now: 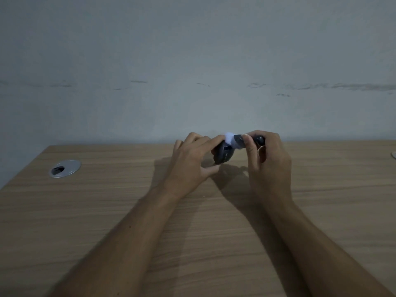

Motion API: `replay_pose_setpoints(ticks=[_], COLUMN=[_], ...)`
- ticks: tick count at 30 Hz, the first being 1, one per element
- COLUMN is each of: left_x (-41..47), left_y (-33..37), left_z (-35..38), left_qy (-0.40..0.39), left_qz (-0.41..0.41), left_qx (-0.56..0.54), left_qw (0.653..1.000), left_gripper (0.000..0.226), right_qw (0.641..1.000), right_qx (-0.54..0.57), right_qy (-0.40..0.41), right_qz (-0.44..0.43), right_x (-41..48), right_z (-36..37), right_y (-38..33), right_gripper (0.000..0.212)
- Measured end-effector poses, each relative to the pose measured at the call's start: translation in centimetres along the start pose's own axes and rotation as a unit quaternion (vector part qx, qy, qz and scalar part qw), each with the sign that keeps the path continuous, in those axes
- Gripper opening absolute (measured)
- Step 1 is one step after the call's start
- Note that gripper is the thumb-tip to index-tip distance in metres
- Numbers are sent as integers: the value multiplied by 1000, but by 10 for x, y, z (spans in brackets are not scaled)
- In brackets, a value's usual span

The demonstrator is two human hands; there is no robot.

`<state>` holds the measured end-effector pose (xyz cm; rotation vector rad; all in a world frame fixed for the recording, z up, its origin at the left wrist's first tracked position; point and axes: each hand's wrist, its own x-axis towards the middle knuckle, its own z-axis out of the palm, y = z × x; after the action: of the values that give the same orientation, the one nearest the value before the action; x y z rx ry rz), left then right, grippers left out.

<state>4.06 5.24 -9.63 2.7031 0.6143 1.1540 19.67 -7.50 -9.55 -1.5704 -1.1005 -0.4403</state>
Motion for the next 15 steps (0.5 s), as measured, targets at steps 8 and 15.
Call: replay_pose_setpoints(ticks=[8,15], left_x=[2,-1], left_y=[-3,3], left_z=[-3,-7], left_qy=[-3,-5], left_qz=[-11,-16], left_qx=[5,-15], left_qw=[1000,1000], left_gripper=[70,71], right_qw=[1000,996], right_qx=[2,5], right_qy=[-13,27], right_qz=[-18,86], right_x=[-6,1], right_z=[-4,-6], right_y=[-4,12], right_gripper=[18,20])
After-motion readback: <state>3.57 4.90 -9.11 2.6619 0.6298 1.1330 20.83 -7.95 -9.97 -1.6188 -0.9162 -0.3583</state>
